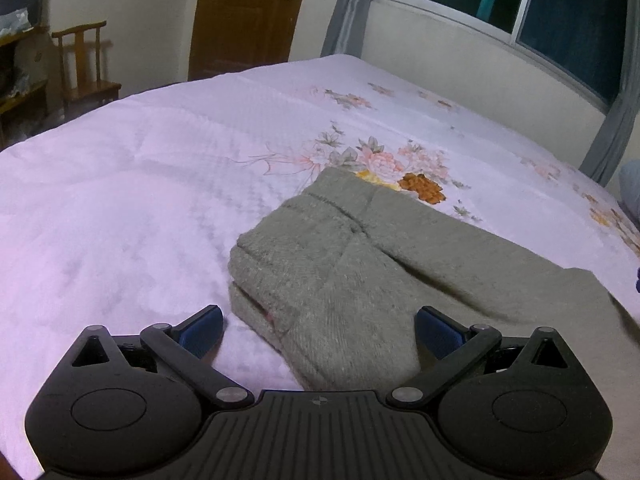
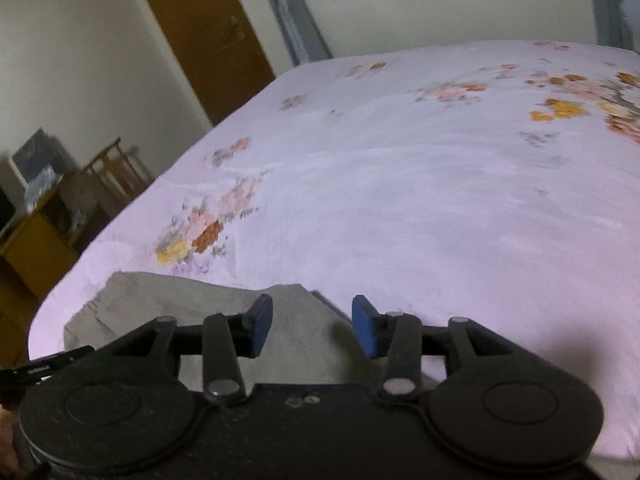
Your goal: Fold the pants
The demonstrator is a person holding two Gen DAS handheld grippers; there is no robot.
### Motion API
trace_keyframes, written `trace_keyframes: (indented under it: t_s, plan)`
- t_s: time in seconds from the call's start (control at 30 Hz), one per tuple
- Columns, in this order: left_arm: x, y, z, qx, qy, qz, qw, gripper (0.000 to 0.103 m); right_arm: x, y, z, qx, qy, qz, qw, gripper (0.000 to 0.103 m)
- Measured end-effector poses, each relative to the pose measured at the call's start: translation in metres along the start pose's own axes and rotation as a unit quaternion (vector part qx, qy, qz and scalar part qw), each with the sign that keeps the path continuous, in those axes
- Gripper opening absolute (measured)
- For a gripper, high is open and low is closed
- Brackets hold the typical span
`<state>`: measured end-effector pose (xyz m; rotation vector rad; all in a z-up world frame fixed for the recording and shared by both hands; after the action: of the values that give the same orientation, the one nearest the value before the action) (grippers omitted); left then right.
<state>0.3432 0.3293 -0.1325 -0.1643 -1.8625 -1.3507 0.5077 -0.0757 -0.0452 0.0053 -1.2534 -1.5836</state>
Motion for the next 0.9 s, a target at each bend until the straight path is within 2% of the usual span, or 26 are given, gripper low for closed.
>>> trace_keyframes:
  t_s: [0.07,0.17,0.27,0.33,0.4,0.57,0.6,0.63,0.67,0.7,0.73,0.8,0.9]
  plan:
    - [-0.003,0.001,0.0,0.004,-0.001,0.001,1.0,0.102,-0.006,0.002,0.001,0.01,0.002,0.005,1.0,0.06]
    - [-0.007,0.004,-0.001,0.01,-0.006,0.002,0.9999,0.103,-0.02,0.003,0.002,0.021,0.011,0.02,1.0,0.06]
    - [-0.011,0.005,-0.002,0.014,-0.009,0.005,0.9999,0.103,-0.032,0.007,0.0,0.017,0.019,0.024,0.999,0.07]
    - [-0.013,0.005,-0.001,0.016,-0.009,0.007,0.9998,0.103,-0.036,0.008,0.001,0.019,0.029,0.027,0.999,0.071]
    - [-0.015,0.006,0.0,0.021,-0.008,0.009,0.9997,0.103,-0.043,0.006,0.004,0.023,0.044,0.043,0.998,0.054]
    - [-0.012,0.005,0.002,0.04,-0.016,0.005,0.9991,0.103,-0.059,-0.003,0.005,0.04,0.031,0.08,0.995,0.045]
    - [-0.011,0.005,0.004,0.044,-0.015,0.002,0.9989,0.102,-0.061,-0.005,0.006,0.04,0.034,0.085,0.995,0.038]
    - [-0.011,0.005,0.005,0.048,-0.015,0.001,0.9987,0.102,-0.061,-0.006,0.008,0.042,0.039,0.09,0.994,0.035]
    - [-0.011,0.005,0.006,0.052,-0.017,-0.002,0.9985,0.095,-0.061,-0.007,0.009,0.046,0.043,0.093,0.994,0.031]
    - [-0.01,0.006,0.008,0.056,-0.013,-0.006,0.9984,0.081,-0.061,-0.008,0.012,0.055,0.044,0.096,0.993,0.019]
    - [-0.01,0.006,0.009,0.056,-0.012,-0.007,0.9983,0.079,-0.06,-0.008,0.015,0.066,0.046,0.098,0.992,0.009]
    - [-0.008,0.009,0.009,0.062,-0.025,-0.013,0.9977,0.057,-0.06,-0.01,0.019,0.086,0.044,0.108,0.989,0.002]
    - [-0.002,0.015,0.012,0.071,-0.041,-0.02,0.9964,0.041,-0.056,-0.008,0.027,0.126,0.034,0.103,0.986,0.0]
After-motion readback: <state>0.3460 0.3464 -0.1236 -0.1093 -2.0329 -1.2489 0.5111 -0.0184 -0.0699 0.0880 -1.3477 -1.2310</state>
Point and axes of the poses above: each gripper's, at about its wrist camera, not at the fingertips, and x roughly against the way its jaws point, z to its left, y to its top, the point moved 9 cm from there along -x, roughly the way its jaws point, and after that the axes turned 8 degrees about y, right-handed, at the moved point
